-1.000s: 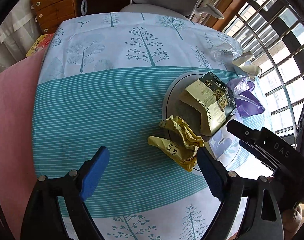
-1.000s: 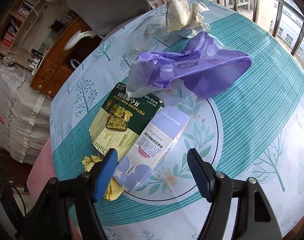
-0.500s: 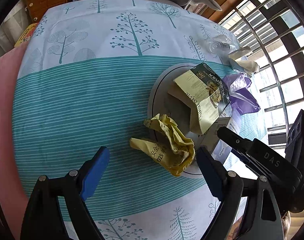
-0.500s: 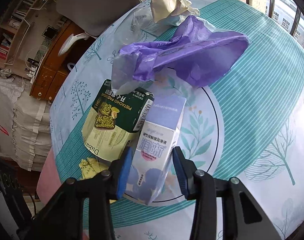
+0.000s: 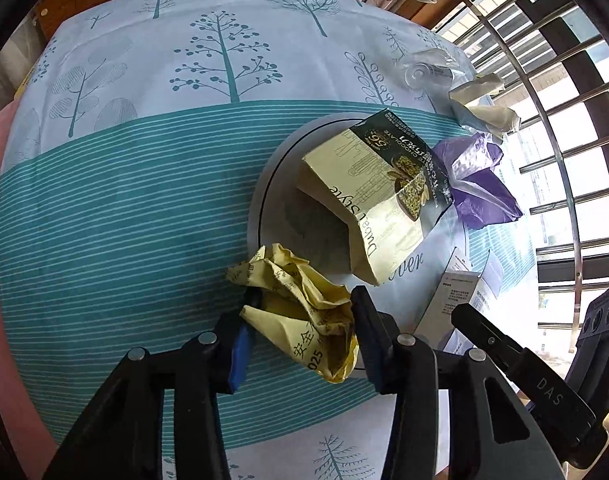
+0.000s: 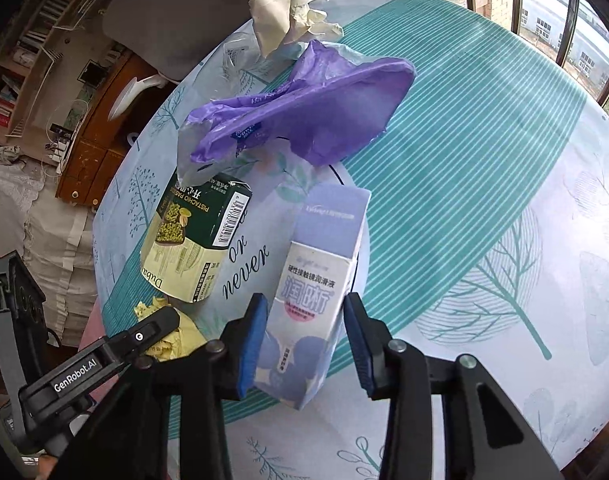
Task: Collect trash
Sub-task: 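Grasp the yellow crumpled paper with the left gripper while the right gripper grasps the white-lavender carton, then carry the paper and carton over the wastebasket and open both grippers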
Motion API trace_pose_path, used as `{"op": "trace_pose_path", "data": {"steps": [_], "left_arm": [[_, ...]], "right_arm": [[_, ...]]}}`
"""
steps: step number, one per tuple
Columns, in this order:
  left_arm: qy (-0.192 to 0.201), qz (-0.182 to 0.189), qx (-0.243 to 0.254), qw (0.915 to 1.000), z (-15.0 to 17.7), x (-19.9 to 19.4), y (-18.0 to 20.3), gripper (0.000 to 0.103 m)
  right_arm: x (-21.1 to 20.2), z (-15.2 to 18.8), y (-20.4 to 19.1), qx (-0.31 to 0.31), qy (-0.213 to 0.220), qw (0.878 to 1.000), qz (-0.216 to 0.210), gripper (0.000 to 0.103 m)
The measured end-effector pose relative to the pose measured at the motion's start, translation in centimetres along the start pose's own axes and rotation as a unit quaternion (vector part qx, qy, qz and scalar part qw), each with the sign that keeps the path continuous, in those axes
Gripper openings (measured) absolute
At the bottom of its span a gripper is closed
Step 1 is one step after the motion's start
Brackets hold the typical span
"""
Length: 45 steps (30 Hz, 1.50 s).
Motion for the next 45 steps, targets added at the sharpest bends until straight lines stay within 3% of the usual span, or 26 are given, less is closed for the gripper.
{"op": "trace_pose_path", "data": {"steps": [8, 16, 20, 27, 31, 36, 45], "left_arm": [[0.03, -0.017, 0.039, 0.9986, 2.7, -3.4, 1.4, 0.036], [0.061, -0.039, 0.034, 0.9968, 9.7, -7.2, 5.4, 0.036], [0.097, -0.049, 0.005, 0.9941, 14.4, -8.9, 8.9, 0.036], [0.141, -0.064, -0.038, 0.9872, 23.9, -10.6, 16.2, 0.036], [0.131, -0.071, -0.045, 0.9878, 29.1, -10.3, 19.2, 0.036], [0.109, -0.085, -0.027, 0.9901, 33.5, -8.9, 21.5, 0.036], [0.04, -0.089, -0.008, 0.9952, 39.8, -1.2, 22.3, 0.037]], "right_arm": [[-2.2, 0.8, 1.0, -0.032, 0.0, 0.999, -0.027, 0.036], [-6.4, 2.5, 2.7, -0.091, -0.012, 0.993, -0.077, 0.036], [-9.2, 4.4, 4.3, -0.15, -0.029, 0.983, -0.104, 0.036], [-15.2, 10.3, 9.7, -0.267, -0.062, 0.954, -0.121, 0.036], [-17.6, 13.1, 13.6, -0.293, -0.08, 0.945, -0.123, 0.036], [-18.5, 15.9, 18.4, -0.291, -0.1, 0.944, -0.121, 0.036], [-13.0, 20.5, 25.7, -0.24, -0.162, 0.954, -0.079, 0.036]]}}
Point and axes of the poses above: each gripper's, at about its wrist camera, not at the fingertips, and x roughly the way its jaws point, y to its right, z to its underside, the point moved 6 cm from there along x, roughly the way its jaws point, and after that the axes turned 3 degrees about x, right-handed, at the moved point
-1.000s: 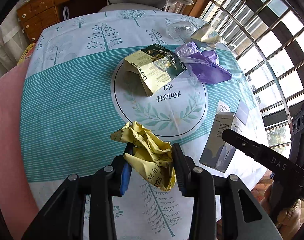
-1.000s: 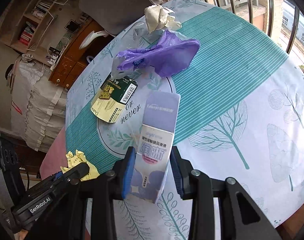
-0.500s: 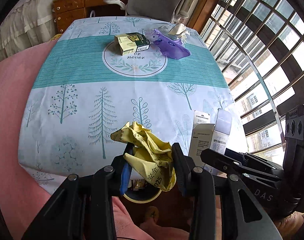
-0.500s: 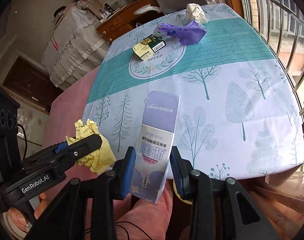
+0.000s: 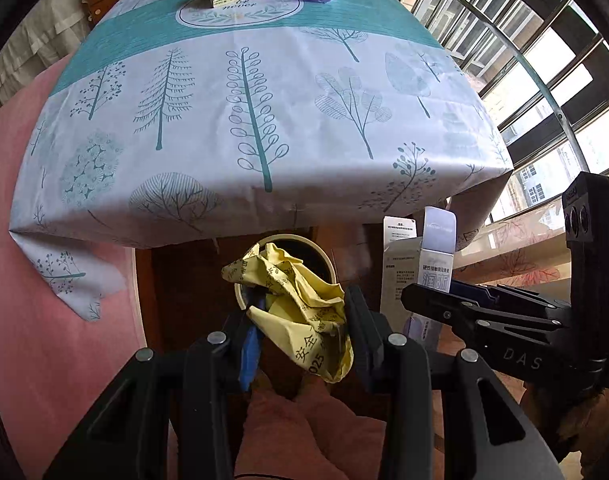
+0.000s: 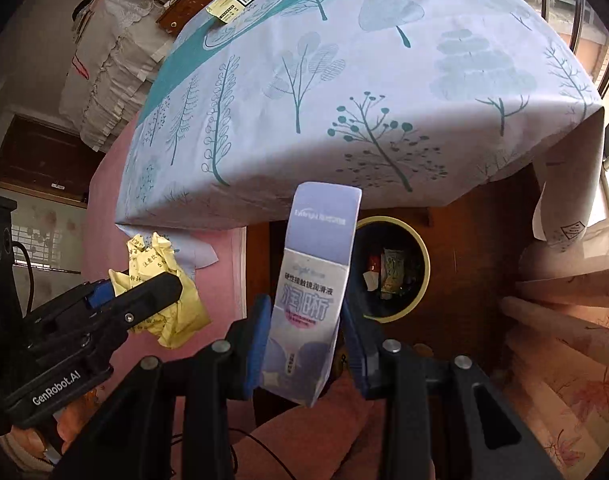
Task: Collect trash
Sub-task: 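Carry the paper and carton over the wastebasket and open both grippers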
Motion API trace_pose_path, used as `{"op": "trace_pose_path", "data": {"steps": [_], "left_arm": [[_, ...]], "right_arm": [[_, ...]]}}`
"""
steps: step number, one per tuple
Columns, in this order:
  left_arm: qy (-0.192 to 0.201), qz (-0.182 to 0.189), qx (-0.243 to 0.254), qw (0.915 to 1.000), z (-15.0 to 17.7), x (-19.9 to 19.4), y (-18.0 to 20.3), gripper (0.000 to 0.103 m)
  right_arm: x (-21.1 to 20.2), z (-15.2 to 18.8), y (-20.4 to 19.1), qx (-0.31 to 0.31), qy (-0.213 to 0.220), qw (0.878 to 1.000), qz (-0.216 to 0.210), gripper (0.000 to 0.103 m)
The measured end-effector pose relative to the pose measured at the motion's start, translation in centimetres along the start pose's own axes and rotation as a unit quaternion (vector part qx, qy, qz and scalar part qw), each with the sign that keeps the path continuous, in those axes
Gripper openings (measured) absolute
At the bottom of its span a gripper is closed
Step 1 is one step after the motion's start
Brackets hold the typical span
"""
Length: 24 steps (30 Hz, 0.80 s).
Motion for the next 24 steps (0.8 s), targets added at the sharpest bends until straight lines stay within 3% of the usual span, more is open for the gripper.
{"op": "trace_pose_path", "data": {"steps": [5, 14, 17, 19, 21, 24], "left_arm": [[-0.021, 0.019, -0.008, 0.9996, 2.6, 7.9, -0.7, 0.038], [-0.016, -0.001, -0.012, 0.9998, 3.9, 21.5, -3.7, 0.046], [-0.011, -0.012, -0.013, 0.9998, 4.1, 23.7, -4.6, 0.057], [-0.014, -0.02, -0.016, 0.9996, 4.2, 24.6, -5.3, 0.074], [-0.019, -0.025, -0.024, 0.9992, 4.4, 25.3, -5.9, 0.087], [-0.016, -0.033, -0.041, 0.9985, 4.7, 25.3, -7.1, 0.096]], "right_arm": [[7.1, 1.5, 4.1, 0.031, -0.01, 0.999, 0.017, 0.036], [21.0, 1.2, 10.5, 0.07, -0.031, 0.996, 0.054, 0.038], [23.8, 1.1, 11.7, 0.079, -0.039, 0.995, 0.055, 0.041], [24.9, 0.9, 12.2, 0.086, -0.044, 0.994, 0.056, 0.042], [25.3, 1.2, 12.5, 0.09, -0.046, 0.993, 0.059, 0.062], [25.1, 1.2, 12.0, 0.089, -0.035, 0.993, 0.064, 0.068]]}}
Point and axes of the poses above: each gripper's, at about its wrist camera, not at the fingertips, and x roughly the way its jaws point, y to its right, z to its underside, the point moved 6 cm from there along x, roughly the way its jaws point, and after that the axes turned 3 degrees about x, right-handed, at the moved point
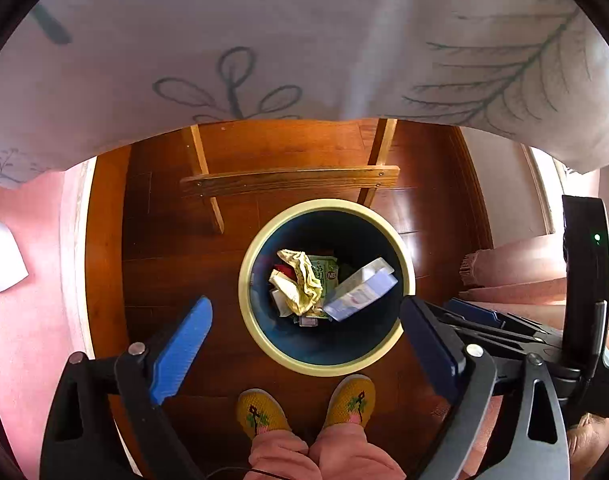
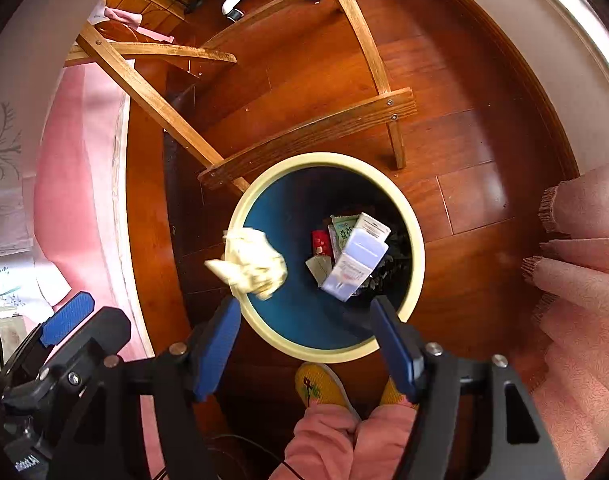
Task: Collect trash
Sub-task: 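Carry the paper and carton over the wastebasket and open both grippers, then raise both tools back toward the table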
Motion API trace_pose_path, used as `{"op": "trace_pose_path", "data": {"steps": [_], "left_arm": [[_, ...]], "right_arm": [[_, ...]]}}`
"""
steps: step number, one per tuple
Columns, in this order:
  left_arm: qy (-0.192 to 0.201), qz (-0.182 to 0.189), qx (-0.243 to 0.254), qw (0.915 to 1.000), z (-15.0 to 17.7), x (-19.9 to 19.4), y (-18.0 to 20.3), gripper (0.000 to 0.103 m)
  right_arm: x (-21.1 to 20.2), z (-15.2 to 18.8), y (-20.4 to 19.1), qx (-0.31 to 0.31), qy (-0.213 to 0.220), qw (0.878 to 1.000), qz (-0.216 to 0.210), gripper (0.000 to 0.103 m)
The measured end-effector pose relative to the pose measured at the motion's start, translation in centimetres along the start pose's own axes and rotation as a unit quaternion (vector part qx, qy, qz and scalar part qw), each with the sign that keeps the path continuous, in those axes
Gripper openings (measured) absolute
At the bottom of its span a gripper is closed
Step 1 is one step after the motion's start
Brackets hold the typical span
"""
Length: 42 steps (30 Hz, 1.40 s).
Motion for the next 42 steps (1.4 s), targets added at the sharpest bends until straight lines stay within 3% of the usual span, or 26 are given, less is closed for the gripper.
{"op": "trace_pose_path", "data": {"steps": [5, 13, 21, 24, 33, 42], "left_arm": [[0.005, -0.01, -0.002, 0.9999, 0.2, -1.4, -1.2, 0.097], [0.016, -0.02, -0.017, 0.9995, 0.3, -7.9, -1.8, 0.097], [0.067, -0.016, -0.008, 0.9976, -0.6, -19.3, -0.4, 0.097], [0.098, -0.022, 0.007, 0.9949, -1.2, -24.1, 0.4, 0.097], [0.144, -0.053, 0.037, 0.9874, -3.2, -36.1, 2.0, 0.097], [0.205, -0.105, 0.037, 0.9724, -6.6, -43.6, 1.6, 0.097]], "right_arm": [[-0.6, 0.5, -0.2, 0.006, 0.0, 1.0, 0.004, 0.068], [-6.0, 1.9, -2.7, -0.002, 0.03, 1.0, 0.007, 0.068], [-15.6, 3.4, -7.0, -0.043, 0.053, 0.998, -0.002, 0.068], [-19.2, 4.0, -8.7, -0.067, 0.063, 0.996, -0.008, 0.068], [-29.3, 5.3, -12.0, -0.138, 0.116, 0.983, -0.027, 0.068], [-36.7, 2.6, -14.5, -0.176, 0.186, 0.966, -0.036, 0.068]]}}
Point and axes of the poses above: each gripper's, at about its wrist camera, not at the fingertips, and x roughly the way its jaws point, y to its right, z to its underside, the point moved 6 cm from there along x, roughly the way its jaws point, and after that the axes turned 3 degrees about x, right-handed, at the moved point
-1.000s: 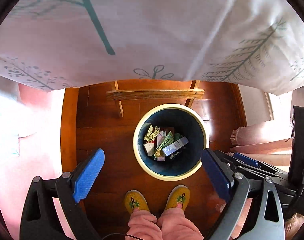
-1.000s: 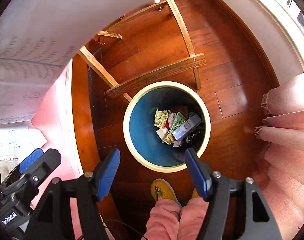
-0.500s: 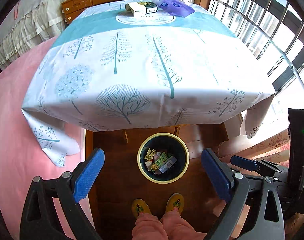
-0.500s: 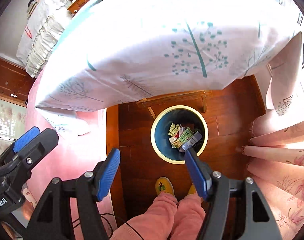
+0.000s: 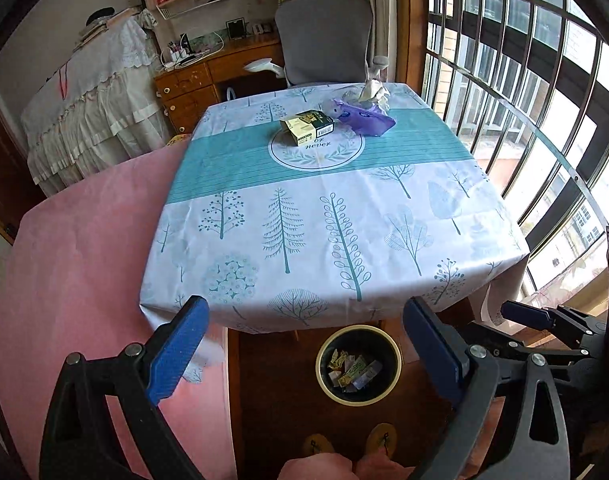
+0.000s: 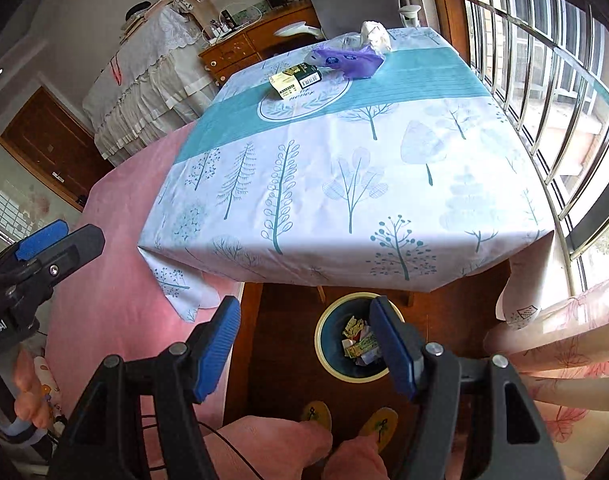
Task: Collect trash
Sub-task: 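Raise both tools back toward the table, then grasp the purple plastic bag with the right gripper and lift it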
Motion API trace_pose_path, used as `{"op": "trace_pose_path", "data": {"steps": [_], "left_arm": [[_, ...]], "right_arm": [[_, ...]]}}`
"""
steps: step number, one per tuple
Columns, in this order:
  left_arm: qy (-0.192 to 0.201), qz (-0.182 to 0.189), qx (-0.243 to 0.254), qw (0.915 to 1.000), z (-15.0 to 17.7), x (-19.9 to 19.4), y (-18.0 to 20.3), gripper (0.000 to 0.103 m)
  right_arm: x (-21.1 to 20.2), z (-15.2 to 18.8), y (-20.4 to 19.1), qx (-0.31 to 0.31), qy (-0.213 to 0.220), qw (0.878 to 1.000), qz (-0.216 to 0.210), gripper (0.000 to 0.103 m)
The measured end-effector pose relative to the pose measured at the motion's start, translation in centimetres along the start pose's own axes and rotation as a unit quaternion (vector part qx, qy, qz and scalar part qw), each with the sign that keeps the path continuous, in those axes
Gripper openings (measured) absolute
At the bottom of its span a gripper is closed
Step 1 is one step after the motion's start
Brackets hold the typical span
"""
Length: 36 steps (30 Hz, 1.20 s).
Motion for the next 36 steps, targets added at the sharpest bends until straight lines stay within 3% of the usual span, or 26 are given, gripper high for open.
{"op": "trace_pose_path", "data": {"steps": [7, 12, 16, 21, 25, 29, 36], "left_arm": [[0.037, -0.024, -0.007, 0.999, -4.4, -0.7, -3.0, 0.097], [0.05, -0.007, -0.017, 0.9986, -8.2, 1.8, -6.3, 0.097], [0.04, 0.017, -0.013, 0.999, -12.1, 7.1, -8.9, 0.097], [-0.001, 0.082, 0.035, 0.996, -18.3, 15.4, -10.1, 0.097], [-0.047, 0.124, 0.094, 0.9866, -23.0, 21.5, -9.6, 0.097], [-0.086, 0.164, 0.158, 0.9699, -26.4, 27.6, -7.8, 0.097], [-0.137, 0.184, 0.24, 0.9434, -28.7, 35.8, -4.1, 0.097]], "right_arm": [[-1.2, -5.5, -0.2, 0.002, 0.039, 0.999, 0.008, 0.068], [0.0, -9.7, -0.4, 0.003, 0.054, 0.998, 0.025, 0.068], [2.0, -13.5, -0.2, 0.017, 0.067, 0.997, 0.045, 0.068], [6.1, -18.9, 0.5, 0.085, 0.073, 0.992, 0.066, 0.068], [9.9, -22.7, 0.5, 0.141, 0.064, 0.985, 0.075, 0.068], [12.7, -26.1, 0.2, 0.177, 0.066, 0.978, 0.084, 0.068], [16.5, -31.4, 1.0, 0.246, 0.065, 0.965, 0.068, 0.068]]}}
Point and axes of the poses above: each gripper's, at about its wrist camera, not at the fingertips, and x roughly the way its jaws point, y to its right, z to its underside, the point moved 6 cm from there along x, roughly the way its jaws point, and after that the axes turned 3 degrees about x, right-handed, at the moved point
